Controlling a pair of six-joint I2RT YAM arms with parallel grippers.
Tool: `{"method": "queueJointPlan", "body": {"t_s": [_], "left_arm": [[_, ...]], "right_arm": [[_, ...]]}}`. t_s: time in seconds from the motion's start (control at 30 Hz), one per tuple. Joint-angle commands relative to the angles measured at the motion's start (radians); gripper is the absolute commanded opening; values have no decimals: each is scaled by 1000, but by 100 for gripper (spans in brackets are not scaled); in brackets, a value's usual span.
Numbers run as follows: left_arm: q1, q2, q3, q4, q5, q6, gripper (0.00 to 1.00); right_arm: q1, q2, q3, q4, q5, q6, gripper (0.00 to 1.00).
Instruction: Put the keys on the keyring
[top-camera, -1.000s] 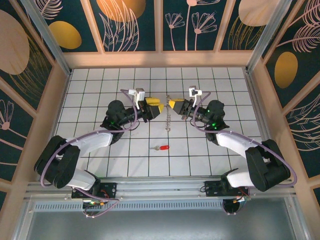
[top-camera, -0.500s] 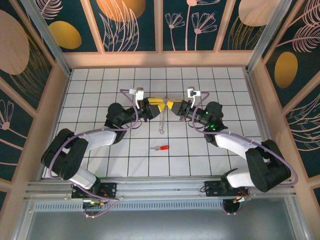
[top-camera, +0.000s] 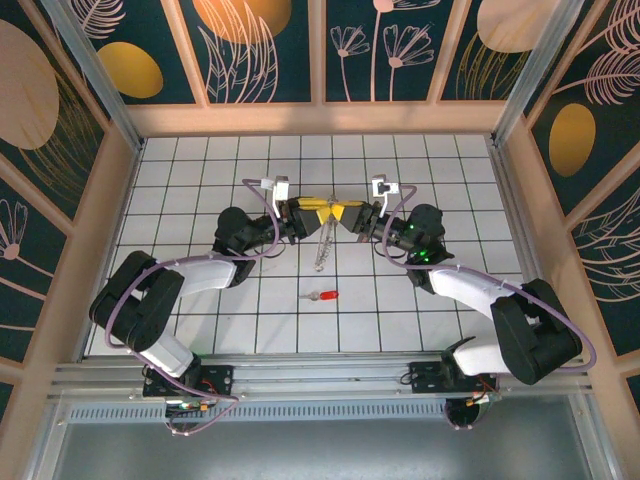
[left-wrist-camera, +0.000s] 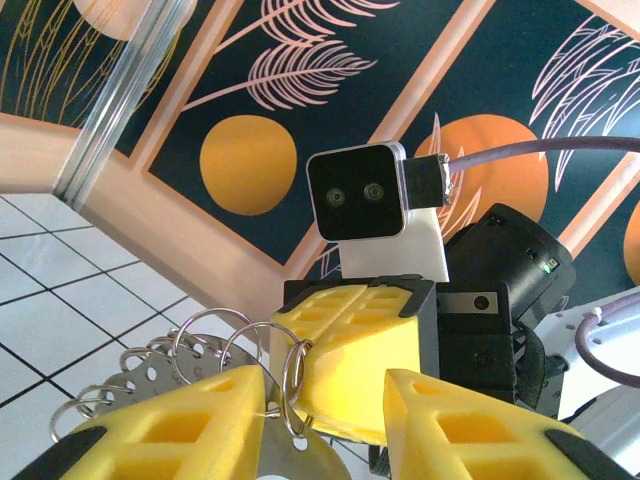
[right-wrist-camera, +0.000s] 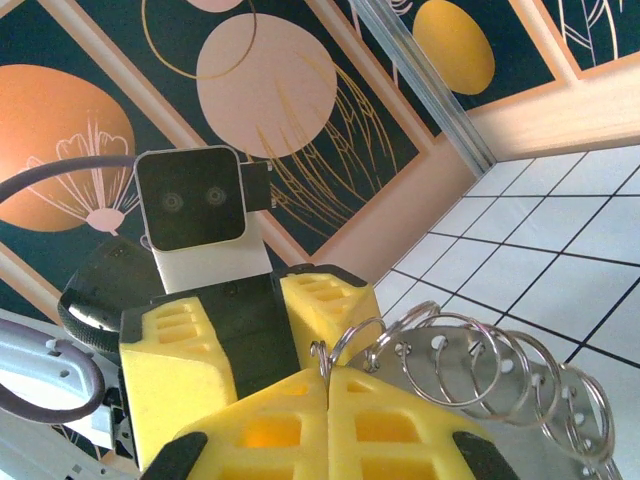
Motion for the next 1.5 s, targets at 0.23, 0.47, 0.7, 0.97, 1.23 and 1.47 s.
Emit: {"method": "queueJointPlan", "body": {"t_s": [0.23, 0.47, 0.7, 0.97, 1.23, 1.47], "left_arm": [[-7, 21, 29, 67, 29, -18, 25], [-8, 31, 36, 66, 29, -21, 7], [-8, 20, 48, 15, 28, 26, 0], [-8, -74, 93, -245, 25, 253, 0], [-8, -137, 132, -415, 26, 436, 0], [-8, -176, 158, -500, 59, 534, 0]], "right_arm": [[20, -2, 25, 56, 11, 0, 0], [27, 5, 36, 38, 9, -11, 0], [-2, -36, 43, -53, 25, -42, 30], [-145, -252, -27, -212, 72, -67, 59], [-154, -266, -24, -253, 38, -95, 62], [-155, -242, -15, -241, -61, -179, 61]]}}
